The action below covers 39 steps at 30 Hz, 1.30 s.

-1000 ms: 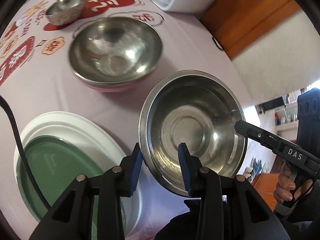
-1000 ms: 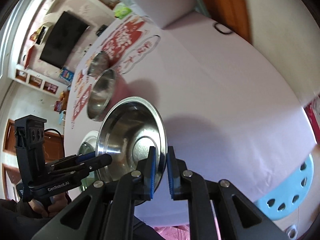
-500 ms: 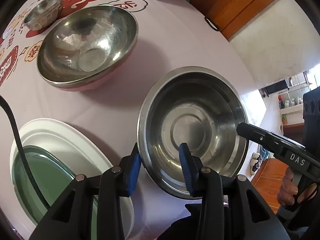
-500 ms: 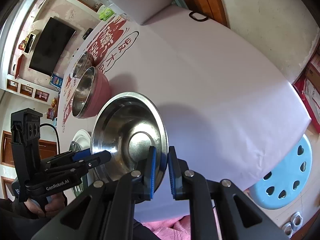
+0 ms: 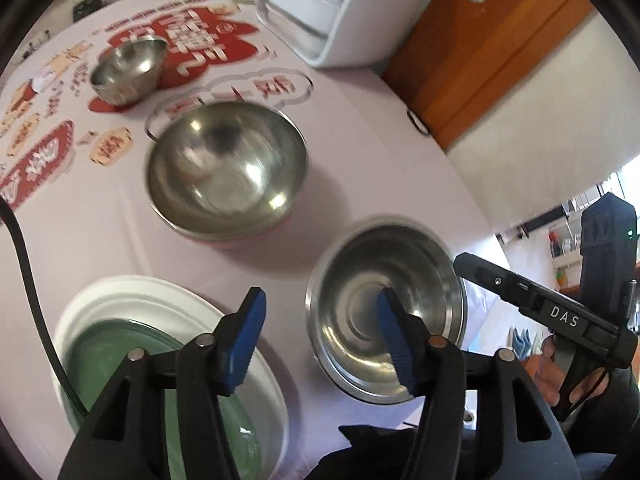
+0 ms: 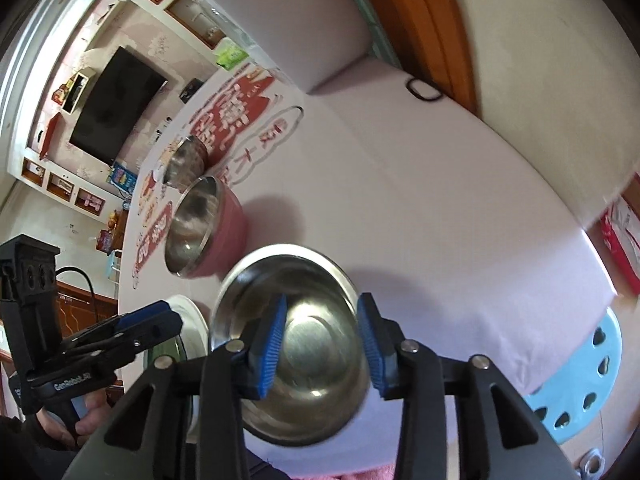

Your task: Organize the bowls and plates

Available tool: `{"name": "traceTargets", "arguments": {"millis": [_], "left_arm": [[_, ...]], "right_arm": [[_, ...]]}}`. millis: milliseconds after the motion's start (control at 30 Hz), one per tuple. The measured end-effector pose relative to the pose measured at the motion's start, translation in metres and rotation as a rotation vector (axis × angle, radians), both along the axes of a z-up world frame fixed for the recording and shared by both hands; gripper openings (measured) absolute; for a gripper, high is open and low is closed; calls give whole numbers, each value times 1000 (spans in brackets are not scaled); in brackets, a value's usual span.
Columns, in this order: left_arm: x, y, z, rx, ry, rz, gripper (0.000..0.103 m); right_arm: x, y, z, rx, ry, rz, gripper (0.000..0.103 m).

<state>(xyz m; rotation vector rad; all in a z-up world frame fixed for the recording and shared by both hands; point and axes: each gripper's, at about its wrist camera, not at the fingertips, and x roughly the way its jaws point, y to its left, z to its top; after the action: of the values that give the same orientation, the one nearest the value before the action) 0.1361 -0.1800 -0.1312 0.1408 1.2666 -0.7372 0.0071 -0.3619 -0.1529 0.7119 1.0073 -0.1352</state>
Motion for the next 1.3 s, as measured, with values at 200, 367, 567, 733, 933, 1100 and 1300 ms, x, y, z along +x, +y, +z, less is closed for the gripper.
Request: {"name": "traceTargets", "arguments": {"millis": [200,367,567,733,933,1100,1300], "left_arm": [[24,15,14,19,-64,76,62],[40,37,21,23,-82,161,65],[62,53,11,0,-73,282,65],[76,52,-3,-7,-45,336,65],[87,47,-24,8,5,364,65],[93,44,-41,21,57,376,61],[97,41,-55,37,101,377,40]], "right_arm": [[32,10,4,6,-43,60,42],[63,23,4,9,-57,137,43],[96,36,-2,3,-59,205,43],[118,39,-10,5,-52,239,43],[133,47,-21,17,-17,296,42],[140,54,-28,34,-7,336,36],[143,58,-27,28,-14,356,27]]}}
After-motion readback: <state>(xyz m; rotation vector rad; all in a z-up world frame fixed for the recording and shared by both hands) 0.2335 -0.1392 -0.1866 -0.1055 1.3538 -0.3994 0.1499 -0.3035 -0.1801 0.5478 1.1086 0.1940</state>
